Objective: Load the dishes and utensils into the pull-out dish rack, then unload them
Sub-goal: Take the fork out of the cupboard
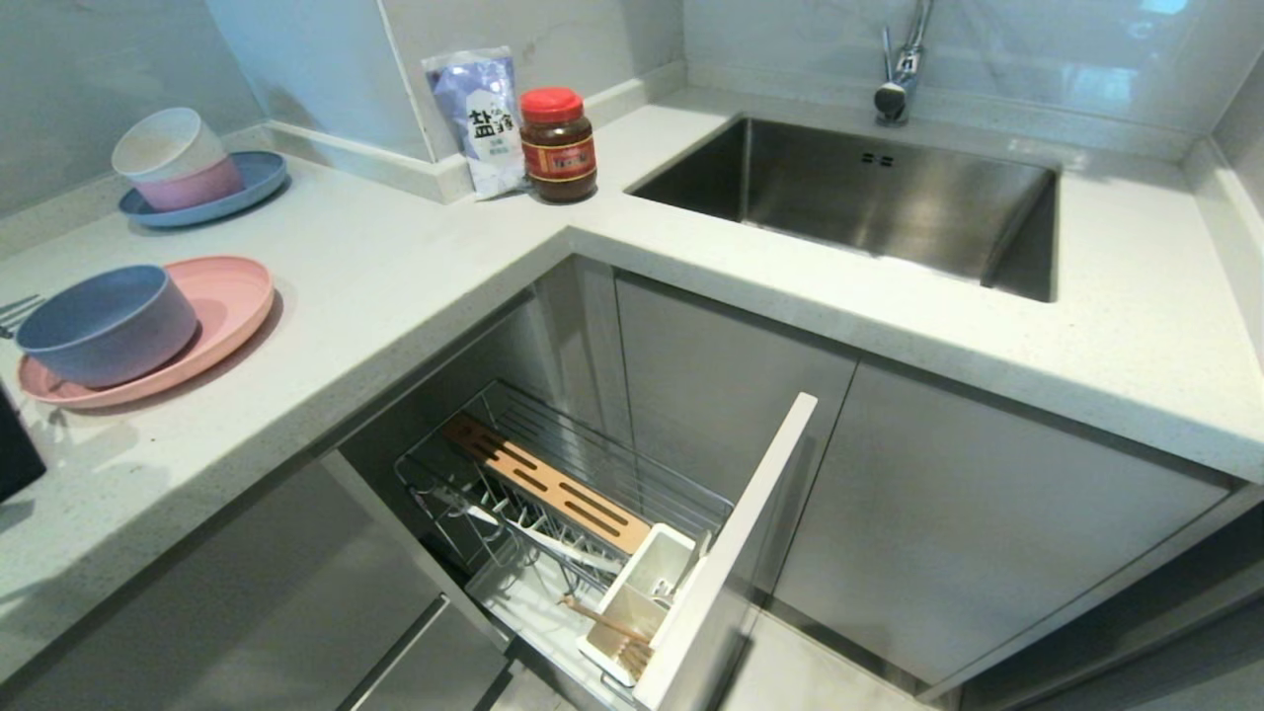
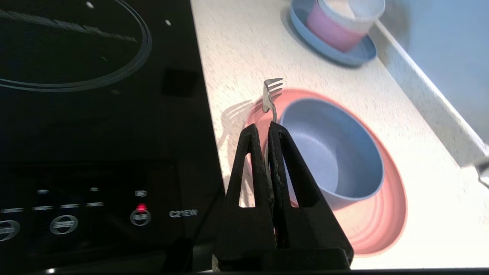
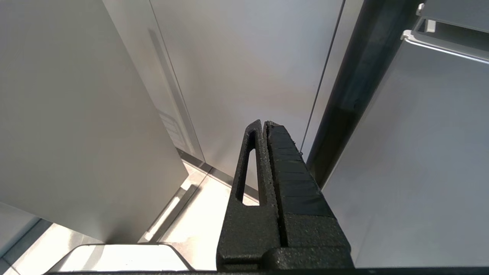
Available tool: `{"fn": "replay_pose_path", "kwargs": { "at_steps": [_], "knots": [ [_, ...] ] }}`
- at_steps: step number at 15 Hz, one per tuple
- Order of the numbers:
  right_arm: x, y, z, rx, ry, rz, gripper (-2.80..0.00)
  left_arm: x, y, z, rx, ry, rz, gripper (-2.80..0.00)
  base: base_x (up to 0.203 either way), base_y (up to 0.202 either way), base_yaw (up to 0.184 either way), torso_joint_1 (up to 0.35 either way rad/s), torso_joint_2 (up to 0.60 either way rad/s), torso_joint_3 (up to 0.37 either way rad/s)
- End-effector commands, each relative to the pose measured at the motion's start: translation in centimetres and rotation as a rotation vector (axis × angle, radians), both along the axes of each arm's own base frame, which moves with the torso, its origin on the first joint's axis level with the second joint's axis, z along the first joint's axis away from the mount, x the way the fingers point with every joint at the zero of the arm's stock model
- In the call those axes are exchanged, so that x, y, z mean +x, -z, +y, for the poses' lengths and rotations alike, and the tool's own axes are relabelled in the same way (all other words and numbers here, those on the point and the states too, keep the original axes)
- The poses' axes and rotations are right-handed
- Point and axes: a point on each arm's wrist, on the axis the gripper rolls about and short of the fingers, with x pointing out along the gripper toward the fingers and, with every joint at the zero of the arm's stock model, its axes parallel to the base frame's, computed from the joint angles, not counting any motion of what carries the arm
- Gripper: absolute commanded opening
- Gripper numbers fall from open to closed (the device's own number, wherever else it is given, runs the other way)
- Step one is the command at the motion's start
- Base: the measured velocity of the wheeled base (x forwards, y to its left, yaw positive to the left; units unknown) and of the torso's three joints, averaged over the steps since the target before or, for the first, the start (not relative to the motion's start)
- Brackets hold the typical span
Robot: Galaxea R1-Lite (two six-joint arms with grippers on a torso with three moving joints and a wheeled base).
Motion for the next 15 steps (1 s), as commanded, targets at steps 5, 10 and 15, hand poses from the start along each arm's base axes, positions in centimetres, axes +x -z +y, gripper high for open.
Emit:
{"fn": "replay_pose_path", "kwargs": {
  "at_steps": [5, 10, 15],
  "knots": [
    [0.0, 0.1, 0.0, 0.0, 0.0, -0.003, -2.8, 1.7, 0.7, 0.7, -0.024, 0.084, 0.028, -2.8, 0.0, 0.0, 0.0, 0.0, 0.0, 0.0],
    [0.0, 0.1, 0.0, 0.0, -0.001, -0.002, -2.8, 2.6, 0.3, 1.1, -0.053, 0.091, 0.005, -2.8, 0.0, 0.0, 0.0, 0.0, 0.0, 0.0],
    [0.0, 0.0, 0.0, 0.0, -0.001, -0.004, -2.8, 2.7, 0.7, 1.1, -0.087, 0.093, -0.002, -2.8, 0.0, 0.0, 0.0, 0.0, 0.0, 0.0]
  ]
}}
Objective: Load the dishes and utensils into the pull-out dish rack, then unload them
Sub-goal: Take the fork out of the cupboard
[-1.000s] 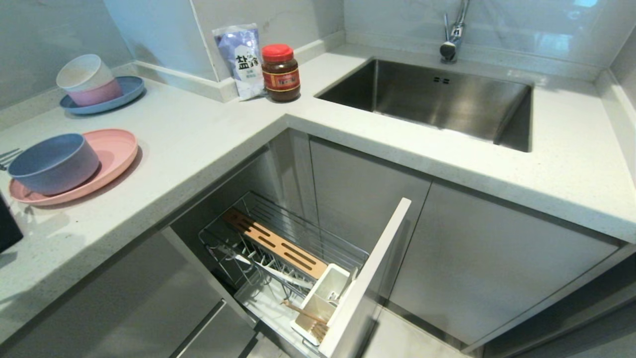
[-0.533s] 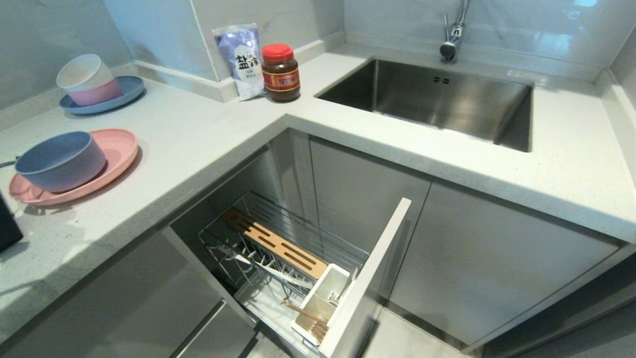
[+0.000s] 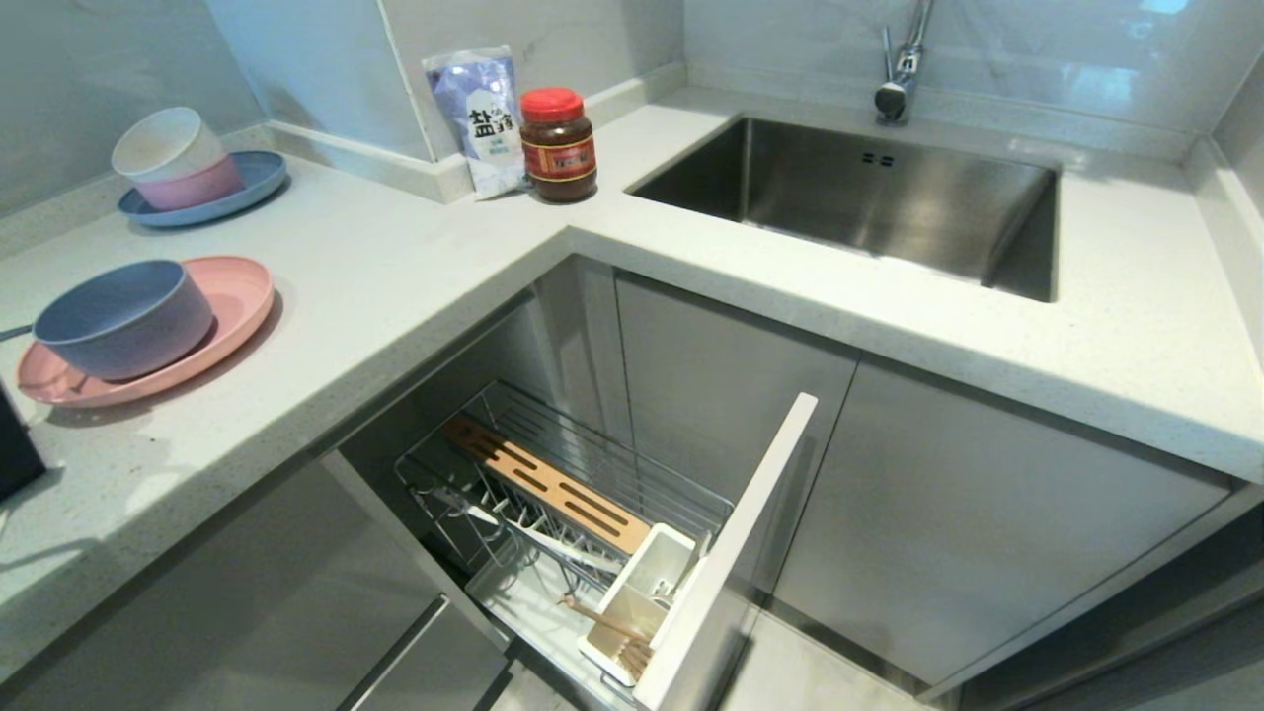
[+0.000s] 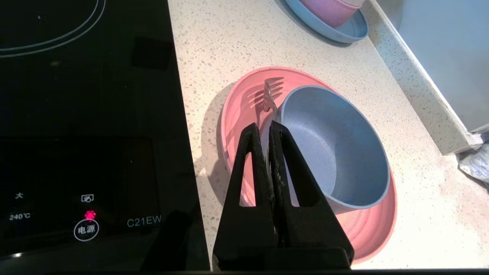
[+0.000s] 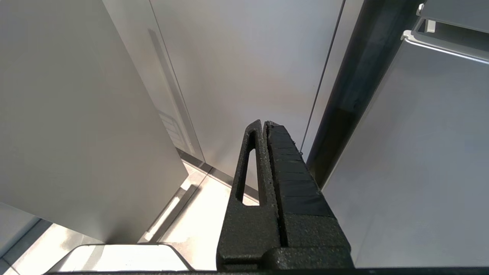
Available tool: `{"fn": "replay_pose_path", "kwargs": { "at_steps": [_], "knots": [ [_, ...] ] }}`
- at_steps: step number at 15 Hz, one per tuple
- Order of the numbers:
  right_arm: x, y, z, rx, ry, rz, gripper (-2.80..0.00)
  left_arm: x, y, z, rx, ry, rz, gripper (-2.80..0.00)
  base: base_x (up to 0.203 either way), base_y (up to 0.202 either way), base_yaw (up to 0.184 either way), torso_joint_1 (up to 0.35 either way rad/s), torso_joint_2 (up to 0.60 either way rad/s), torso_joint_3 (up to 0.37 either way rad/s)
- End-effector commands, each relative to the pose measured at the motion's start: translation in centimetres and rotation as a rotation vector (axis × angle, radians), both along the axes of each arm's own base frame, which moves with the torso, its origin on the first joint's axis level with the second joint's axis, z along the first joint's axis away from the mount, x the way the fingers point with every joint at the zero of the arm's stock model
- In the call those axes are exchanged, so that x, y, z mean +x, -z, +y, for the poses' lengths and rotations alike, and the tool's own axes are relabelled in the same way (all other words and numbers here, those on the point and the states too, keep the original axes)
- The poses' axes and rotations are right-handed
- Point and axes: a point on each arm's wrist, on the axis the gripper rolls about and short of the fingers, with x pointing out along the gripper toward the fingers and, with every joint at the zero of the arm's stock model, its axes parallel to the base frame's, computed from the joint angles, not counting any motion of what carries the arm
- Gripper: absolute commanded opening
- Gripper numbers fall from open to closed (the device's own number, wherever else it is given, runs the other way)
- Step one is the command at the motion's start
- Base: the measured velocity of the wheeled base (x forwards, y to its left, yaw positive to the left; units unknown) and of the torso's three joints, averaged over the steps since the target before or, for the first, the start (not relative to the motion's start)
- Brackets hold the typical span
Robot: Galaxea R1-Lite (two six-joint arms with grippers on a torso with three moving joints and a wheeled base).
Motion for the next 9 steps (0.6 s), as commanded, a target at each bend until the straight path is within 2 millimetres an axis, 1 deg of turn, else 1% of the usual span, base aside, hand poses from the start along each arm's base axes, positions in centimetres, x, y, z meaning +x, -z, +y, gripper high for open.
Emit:
{"fn": "replay_pose_path", "kwargs": {
  "at_steps": [1, 8, 9],
  "knots": [
    [-0.01, 0.05, 0.0, 0.0, -0.001, -0.002, -2.8, 0.06, 0.07, 0.03, -0.005, -0.001, 0.0, -2.8, 0.0, 0.0, 0.0, 0.0, 0.0, 0.0],
    [-0.02, 0.06, 0.0, 0.0, -0.001, -0.002, -2.8, -0.05, 0.35, -0.06, -0.012, 0.021, 0.012, -2.8, 0.0, 0.0, 0.0, 0.0, 0.0, 0.0],
    [-0.02, 0.04, 0.0, 0.0, -0.001, -0.003, -2.8, -0.08, 0.32, -0.08, -0.011, 0.026, 0.011, 0.0, 0.0, 0.0, 0.0, 0.0, 0.0, 0.0]
  ]
}}
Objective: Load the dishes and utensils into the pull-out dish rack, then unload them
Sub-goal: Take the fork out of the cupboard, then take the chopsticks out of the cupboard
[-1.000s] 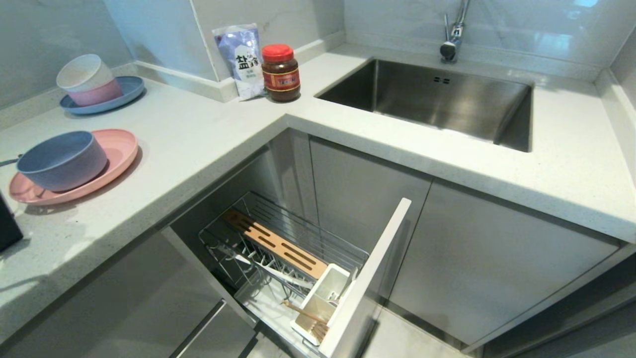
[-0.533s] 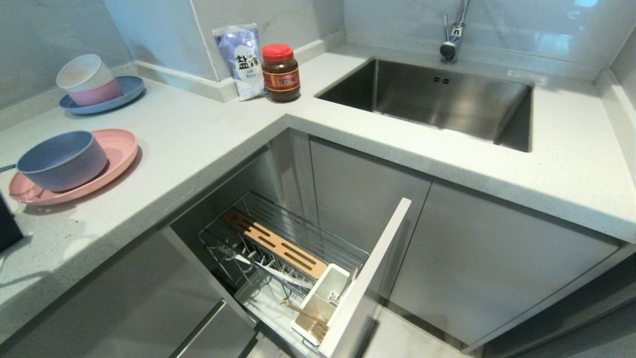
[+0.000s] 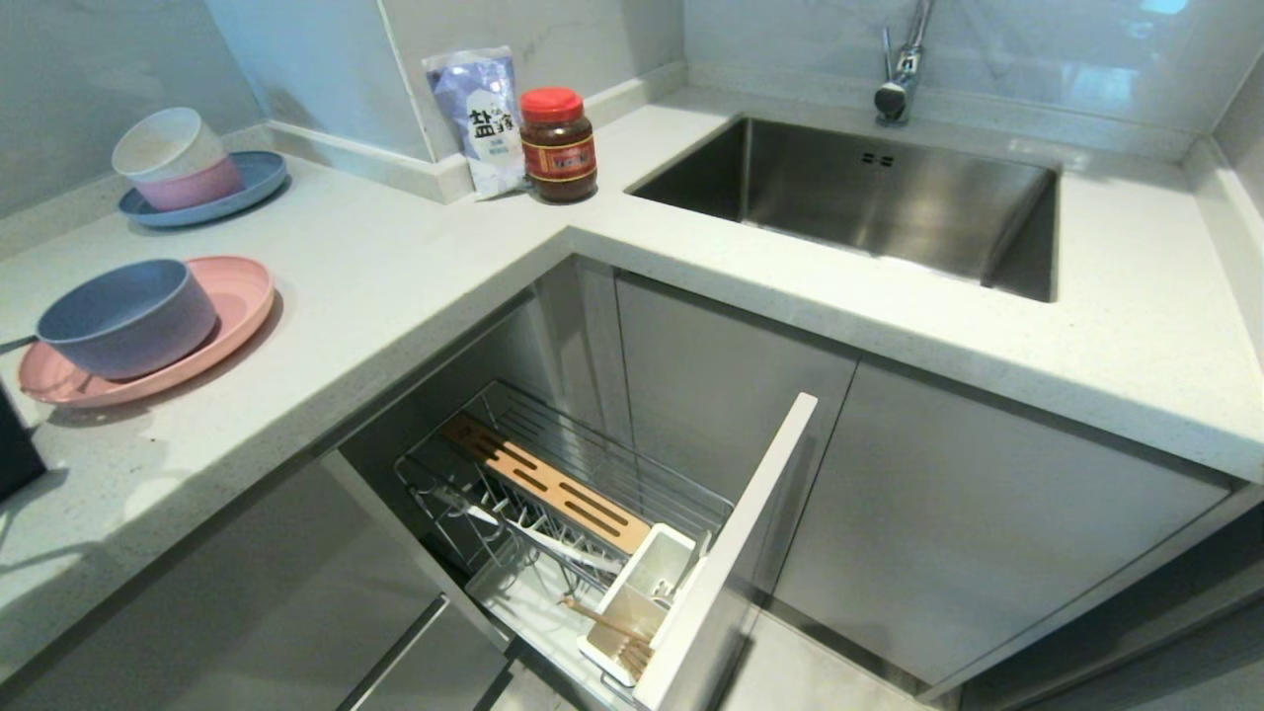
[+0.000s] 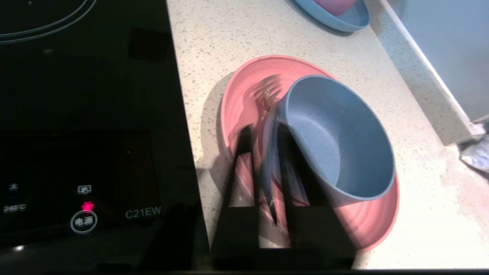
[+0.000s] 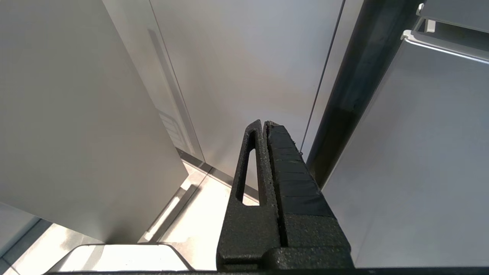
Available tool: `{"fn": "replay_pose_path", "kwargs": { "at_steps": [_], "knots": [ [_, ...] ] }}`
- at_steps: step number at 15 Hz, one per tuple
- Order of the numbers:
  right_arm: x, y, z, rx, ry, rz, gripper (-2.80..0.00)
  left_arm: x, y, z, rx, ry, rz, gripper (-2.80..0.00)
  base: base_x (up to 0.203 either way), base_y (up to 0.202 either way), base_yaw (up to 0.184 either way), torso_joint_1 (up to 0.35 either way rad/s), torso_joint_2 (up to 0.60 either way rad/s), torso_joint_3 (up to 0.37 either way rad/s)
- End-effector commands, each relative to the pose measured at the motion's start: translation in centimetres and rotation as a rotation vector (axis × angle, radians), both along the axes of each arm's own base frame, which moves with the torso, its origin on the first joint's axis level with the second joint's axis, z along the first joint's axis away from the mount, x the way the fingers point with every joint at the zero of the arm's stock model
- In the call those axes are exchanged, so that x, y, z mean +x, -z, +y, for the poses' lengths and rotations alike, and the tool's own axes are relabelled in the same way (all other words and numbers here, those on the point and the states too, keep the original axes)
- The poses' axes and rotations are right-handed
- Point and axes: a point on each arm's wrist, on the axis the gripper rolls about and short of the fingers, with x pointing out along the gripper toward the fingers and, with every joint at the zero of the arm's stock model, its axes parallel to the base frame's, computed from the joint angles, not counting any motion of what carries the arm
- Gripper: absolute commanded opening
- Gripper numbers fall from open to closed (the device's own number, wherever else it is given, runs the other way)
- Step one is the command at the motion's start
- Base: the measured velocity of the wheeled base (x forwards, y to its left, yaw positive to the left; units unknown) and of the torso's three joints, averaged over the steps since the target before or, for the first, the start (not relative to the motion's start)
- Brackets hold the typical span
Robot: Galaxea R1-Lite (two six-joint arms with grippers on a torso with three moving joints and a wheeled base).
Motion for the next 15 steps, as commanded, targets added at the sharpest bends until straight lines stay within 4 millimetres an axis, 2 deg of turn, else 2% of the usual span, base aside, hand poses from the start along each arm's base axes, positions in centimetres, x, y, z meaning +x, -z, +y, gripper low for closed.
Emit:
{"fn": "replay_pose_path", "kwargs": {
  "at_steps": [1, 6, 9, 10, 13, 15],
  "knots": [
    [0.0, 0.0, 0.0, 0.0, 0.001, -0.004, -2.8, -0.1, 0.0, 0.0, -0.002, 0.005, -0.005, 0.0, 0.0, 0.0, 0.0, 0.0, 0.0, 0.0],
    [0.0, 0.0, 0.0, 0.0, 0.0, -0.002, -2.8, -0.5, -0.1, -0.2, 0.003, 0.003, -0.013, 0.0, 0.0, 0.0, 0.0, 0.0, 0.0, 0.0],
    [0.0, 0.1, 0.0, 0.0, 0.001, -0.002, -2.8, -1.4, -1.6, -0.6, 0.053, -0.004, -0.066, 0.0, 0.0, 0.0, 0.0, 0.0, 0.0, 0.0],
    [0.0, 0.0, 0.0, 0.0, 0.0, -0.004, -2.8, -1.7, -2.2, -0.8, 0.078, -0.007, -0.078, -2.8, 0.0, 0.0, 0.0, 0.0, 0.0, 0.0],
    [0.0, 0.0, 0.0, 0.0, 0.0, -0.004, -2.8, -3.2, -5.4, -1.6, 0.201, -0.016, -0.152, -2.8, 0.0, 0.0, 0.0, 0.0, 0.0, 0.0],
    [0.0, 0.0, 0.0, 0.0, 0.001, -0.004, -2.8, -3.7, -8.5, -2.4, 0.26, 0.006, -0.236, -2.8, 0.0, 0.0, 0.0, 0.0, 0.0, 0.0]
  ]
}}
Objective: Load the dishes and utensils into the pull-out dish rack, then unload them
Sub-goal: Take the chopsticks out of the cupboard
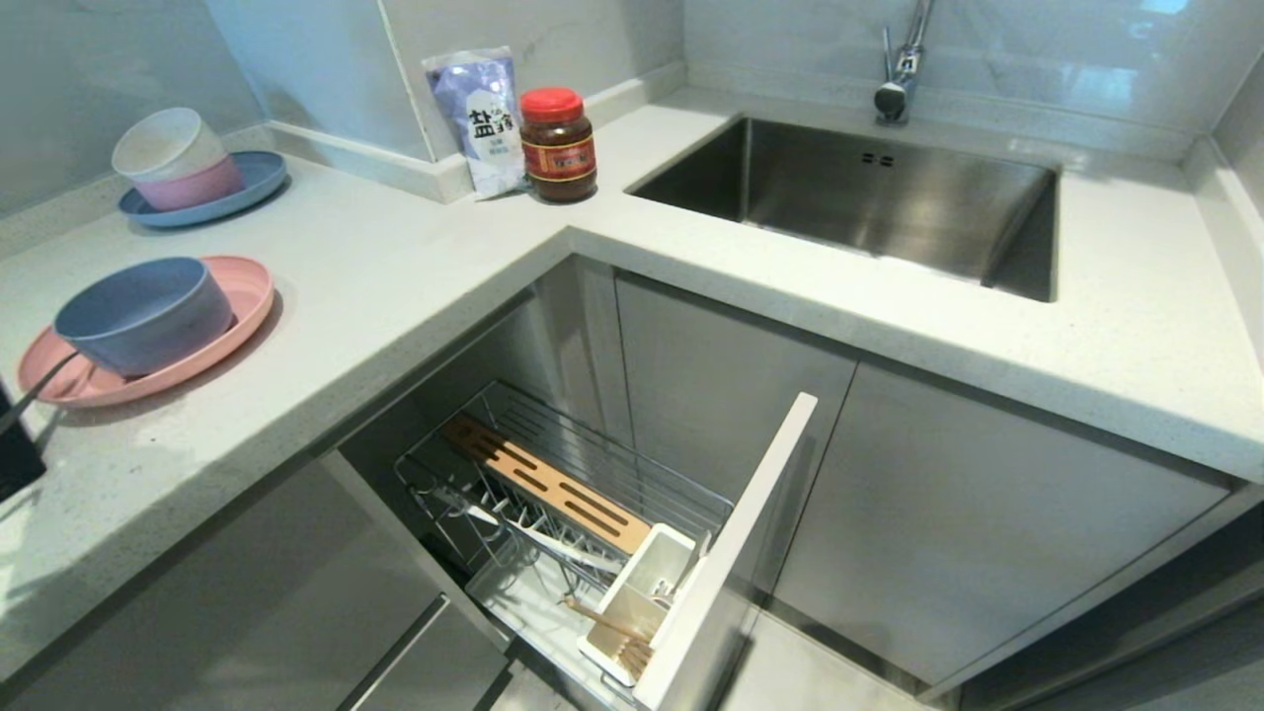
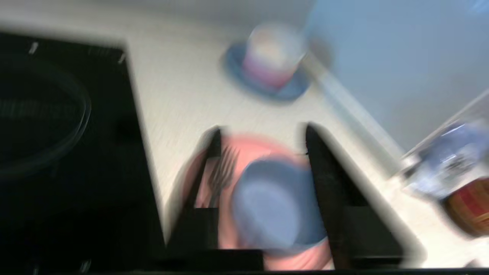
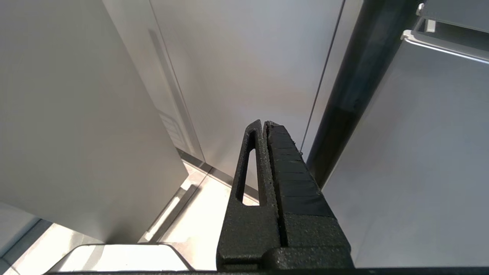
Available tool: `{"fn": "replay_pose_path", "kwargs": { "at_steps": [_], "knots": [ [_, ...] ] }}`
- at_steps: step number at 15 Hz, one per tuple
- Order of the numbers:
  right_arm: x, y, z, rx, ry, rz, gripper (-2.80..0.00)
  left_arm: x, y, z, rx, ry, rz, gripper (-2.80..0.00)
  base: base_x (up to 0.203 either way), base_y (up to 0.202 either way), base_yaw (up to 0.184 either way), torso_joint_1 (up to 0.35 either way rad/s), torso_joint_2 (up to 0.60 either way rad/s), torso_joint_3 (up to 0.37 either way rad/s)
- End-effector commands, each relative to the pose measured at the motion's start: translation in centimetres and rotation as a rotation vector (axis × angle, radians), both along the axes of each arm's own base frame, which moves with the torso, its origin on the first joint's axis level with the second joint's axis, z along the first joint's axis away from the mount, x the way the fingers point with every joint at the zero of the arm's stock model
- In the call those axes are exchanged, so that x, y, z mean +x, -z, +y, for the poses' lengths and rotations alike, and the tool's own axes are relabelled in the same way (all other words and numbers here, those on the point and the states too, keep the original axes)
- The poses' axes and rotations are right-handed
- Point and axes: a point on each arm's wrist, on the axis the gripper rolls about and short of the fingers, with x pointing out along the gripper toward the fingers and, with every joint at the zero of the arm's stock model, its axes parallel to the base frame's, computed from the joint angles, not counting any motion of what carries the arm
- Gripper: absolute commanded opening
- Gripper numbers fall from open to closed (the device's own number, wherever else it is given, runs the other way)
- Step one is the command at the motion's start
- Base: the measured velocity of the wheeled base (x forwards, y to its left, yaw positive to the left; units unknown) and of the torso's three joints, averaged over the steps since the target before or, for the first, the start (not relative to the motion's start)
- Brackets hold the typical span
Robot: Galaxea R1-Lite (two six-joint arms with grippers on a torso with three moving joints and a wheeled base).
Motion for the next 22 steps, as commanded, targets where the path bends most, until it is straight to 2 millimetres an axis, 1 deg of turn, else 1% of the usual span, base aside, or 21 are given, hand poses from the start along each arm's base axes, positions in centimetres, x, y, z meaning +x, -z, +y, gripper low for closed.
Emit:
{"fn": "replay_pose_path", "kwargs": {
  "at_steps": [1, 3, 4, 5, 7, 9, 11, 12, 14, 16, 20, 22],
  "knots": [
    [0.0, 0.0, 0.0, 0.0, 0.0, -0.003, -2.8, -1.0, -4.0, -1.4, 0.063, 0.044, -0.121, -2.8, 0.0, 0.0, 0.0, 0.0, 0.0, 0.0],
    [0.0, 0.0, 0.0, 0.0, 0.0, -0.004, -2.8, -0.8, -7.5, -2.6, 0.074, 0.087, -0.171, -2.8, 0.0, 0.0, 0.0, 0.0, 0.0, 0.0],
    [0.0, 0.1, 0.0, 0.0, -0.001, -0.002, -2.8, -0.3, -8.6, -3.2, 0.058, 0.109, -0.162, -2.8, 0.0, 0.0, 0.0, 0.0, 0.0, 0.0],
    [0.0, 0.0, 0.0, 0.0, -0.001, -0.003, -2.8, 0.5, -9.0, -4.2, 0.024, 0.151, -0.125, -2.8, 0.0, 0.0, 0.0, 0.0, 0.0, 0.0],
    [0.0, 0.0, 0.0, 0.0, -0.001, -0.004, -2.8, 2.7, -8.5, -6.9, -0.043, 0.218, -0.032, -2.8, 0.0, 0.0, 0.0, 0.0, 0.0, 0.0],
    [0.0, 0.0, 0.0, 0.0, 0.0, -0.003, -2.8, 5.0, -7.2, -10.3, -0.069, 0.275, 0.071, -2.8, 0.0, 0.0, 0.0, 0.0, 0.0, 0.0],
    [0.0, 0.0, 0.0, 0.0, 0.0, -0.004, -2.8, 7.9, -4.4, -13.2, -0.055, 0.304, 0.237, -2.8, 0.0, 0.0, 0.0, 0.0, 0.0, 0.0],
    [0.0, 0.0, 0.0, 0.0, -0.001, -0.003, -2.8, 8.7, -3.4, -14.1, -0.043, 0.318, 0.309, -2.8, 0.0, 0.0, 0.0, 0.0, 0.0, 0.0],
    [0.0, 0.0, 0.0, 0.0, 0.0, -0.004, -2.8, 8.8, -2.3, -16.0, -0.019, 0.407, 0.391, -2.8, 0.0, 0.0, 0.0, 0.0, 0.0, 0.0],
    [0.0, 0.1, 0.0, 0.0, -0.001, -0.002, -2.8, 9.0, -0.5, -17.9, 0.0, 0.475, 0.511, -2.8, 0.0, 0.0, 0.0, 0.0, 0.0, 0.0],
    [0.0, 0.0, 0.0, 0.0, -0.001, -0.003, -2.8, 9.8, 3.8, -21.9, 0.072, 0.594, 0.693, -2.8, 0.0, 0.0, 0.0, 0.0, 0.0, 0.0],
    [0.0, 0.0, 0.0, 0.0, -0.001, -0.003, -2.8, 10.3, 6.3, -23.8, 0.116, 0.625, 0.781, -2.8, 0.0, 0.0, 0.0, 0.0, 0.0, 0.0]
  ]
}}
